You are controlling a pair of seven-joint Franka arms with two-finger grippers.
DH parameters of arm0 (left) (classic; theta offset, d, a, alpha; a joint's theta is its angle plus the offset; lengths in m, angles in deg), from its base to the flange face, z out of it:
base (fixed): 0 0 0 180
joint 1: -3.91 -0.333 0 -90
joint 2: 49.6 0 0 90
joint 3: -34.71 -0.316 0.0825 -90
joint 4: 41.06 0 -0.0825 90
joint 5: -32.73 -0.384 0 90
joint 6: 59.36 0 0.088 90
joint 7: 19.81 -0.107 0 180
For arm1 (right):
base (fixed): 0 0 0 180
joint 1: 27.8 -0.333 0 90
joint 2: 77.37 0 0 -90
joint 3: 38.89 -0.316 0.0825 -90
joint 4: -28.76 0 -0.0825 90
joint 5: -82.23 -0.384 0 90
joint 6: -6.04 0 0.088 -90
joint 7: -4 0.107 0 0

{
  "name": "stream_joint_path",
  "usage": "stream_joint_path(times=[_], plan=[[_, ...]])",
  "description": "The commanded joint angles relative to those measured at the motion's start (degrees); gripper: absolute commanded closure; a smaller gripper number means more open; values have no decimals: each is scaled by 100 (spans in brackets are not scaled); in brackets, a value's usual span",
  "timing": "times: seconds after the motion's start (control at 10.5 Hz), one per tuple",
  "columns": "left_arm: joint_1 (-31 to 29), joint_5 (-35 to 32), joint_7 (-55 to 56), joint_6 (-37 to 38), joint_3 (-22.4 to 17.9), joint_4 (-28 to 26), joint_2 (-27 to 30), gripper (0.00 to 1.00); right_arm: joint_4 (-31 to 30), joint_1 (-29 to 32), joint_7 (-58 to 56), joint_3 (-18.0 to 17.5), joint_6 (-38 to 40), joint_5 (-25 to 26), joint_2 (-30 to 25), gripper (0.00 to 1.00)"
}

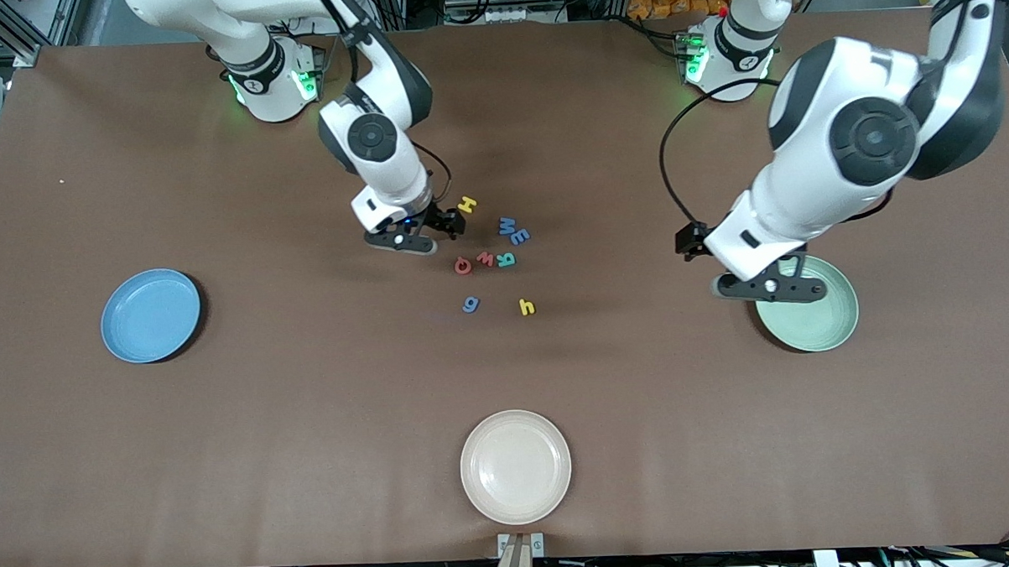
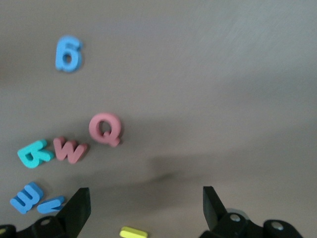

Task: Sort uppercase to blue plate, lowercase to green plate
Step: 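Grasp the yellow H with the right gripper while the left gripper approaches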

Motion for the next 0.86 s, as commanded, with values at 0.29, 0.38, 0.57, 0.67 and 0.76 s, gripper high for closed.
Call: stream_joint_path(times=[0.29,0.38,0.57,0.67,0.76], plan=[[125,-119,410,-295,-26,101,-251,0,-177,-67,604,-462,-276,-97,191,0],[143,-128,463,-391,-26,101,-286,0,-177,-180,772,-515,-276,-88,191,0],[170,-119,473,-454,-26,101,-339,0,-177,-243,861,-515,-276,-36,226,1],[170,-128,464,-480,-26,101,-339,0,-177,-278,861,-515,-285,-18,287,1],[170,-119,473,-480,-26,101,-339,0,-177,-322,861,-515,-302,52,340,1]])
